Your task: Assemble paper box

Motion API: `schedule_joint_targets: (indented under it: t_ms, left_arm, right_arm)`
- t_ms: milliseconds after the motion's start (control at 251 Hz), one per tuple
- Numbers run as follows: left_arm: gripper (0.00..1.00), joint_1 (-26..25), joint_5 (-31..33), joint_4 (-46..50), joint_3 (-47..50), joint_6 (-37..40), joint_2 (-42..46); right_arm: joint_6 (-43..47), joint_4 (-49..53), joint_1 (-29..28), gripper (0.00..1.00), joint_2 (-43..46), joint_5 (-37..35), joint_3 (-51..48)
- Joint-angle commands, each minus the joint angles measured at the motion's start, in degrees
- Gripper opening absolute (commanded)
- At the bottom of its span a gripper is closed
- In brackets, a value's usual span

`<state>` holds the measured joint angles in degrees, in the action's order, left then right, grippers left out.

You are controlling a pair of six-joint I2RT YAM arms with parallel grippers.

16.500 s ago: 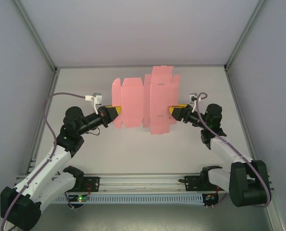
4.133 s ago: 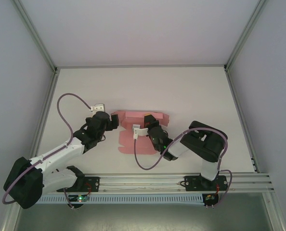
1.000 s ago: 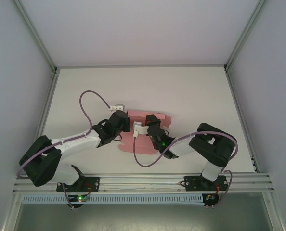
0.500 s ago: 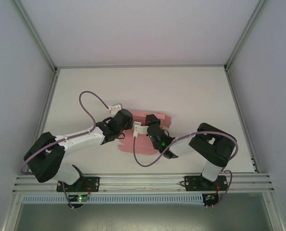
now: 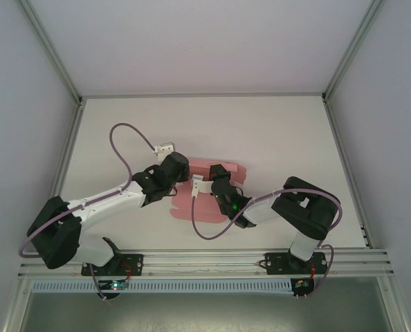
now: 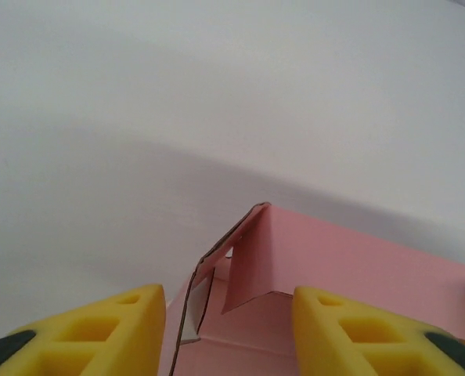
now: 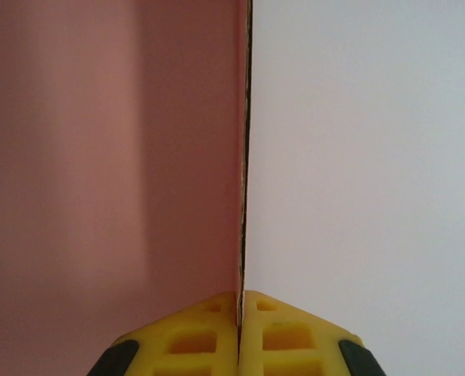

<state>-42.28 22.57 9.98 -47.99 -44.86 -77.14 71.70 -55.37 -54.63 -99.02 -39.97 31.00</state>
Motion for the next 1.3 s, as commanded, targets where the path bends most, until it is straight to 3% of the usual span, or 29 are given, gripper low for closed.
schedule_joint_targets:
  t_ms: [0,76,92,251,391,535,938,1141,1297]
  left_arm:
    - [0.69,-0.28,4.25,4.03,0.35,4.55,4.96]
    - [0.99,0.57,7.1,6.67,0.48,5.3,7.59]
    - [1.0,0.96,8.05,7.19,0.57,5.31,8.1]
    - [1.0,10.67,9.13,15.33,-0.06,2.11,9.15]
    - [1.0,16.88,3.99,12.18,2.9,3.44,6.66]
    - [1.0,17.04,-5.21,4.0,5.05,11.05,3.71]
    - [0.98,16.97,-24.15,-8.73,7.7,20.14,-4.45]
    - [0.9,16.58,-30.1,-12.72,10.39,22.8,-3.31]
    - [0.88,15.9,-31.2,-14.15,12.42,24.07,-1.41]
  right_arm:
    - [-1.12,4.35,-0.17,0.0,0.71,1.29,-0.97]
    - [-1.15,4.45,-0.16,0.0,0.94,1.38,-0.96]
    - [-1.15,4.48,-0.17,0.0,0.92,1.38,-0.97]
    - [-1.39,4.48,-0.12,0.0,0.73,1.72,-0.73]
    - [-1.48,4.49,-0.19,0.0,0.59,1.29,-0.62]
    - [-2.08,6.32,-0.15,0.0,1.05,1.71,-0.34]
    - [-3.04,8.02,-0.17,0.0,1.35,1.56,0.08]
    - [-3.35,8.85,-0.13,0.0,1.62,1.31,0.36]
    - [-3.54,9.51,-0.14,0.0,1.69,1.03,0.54]
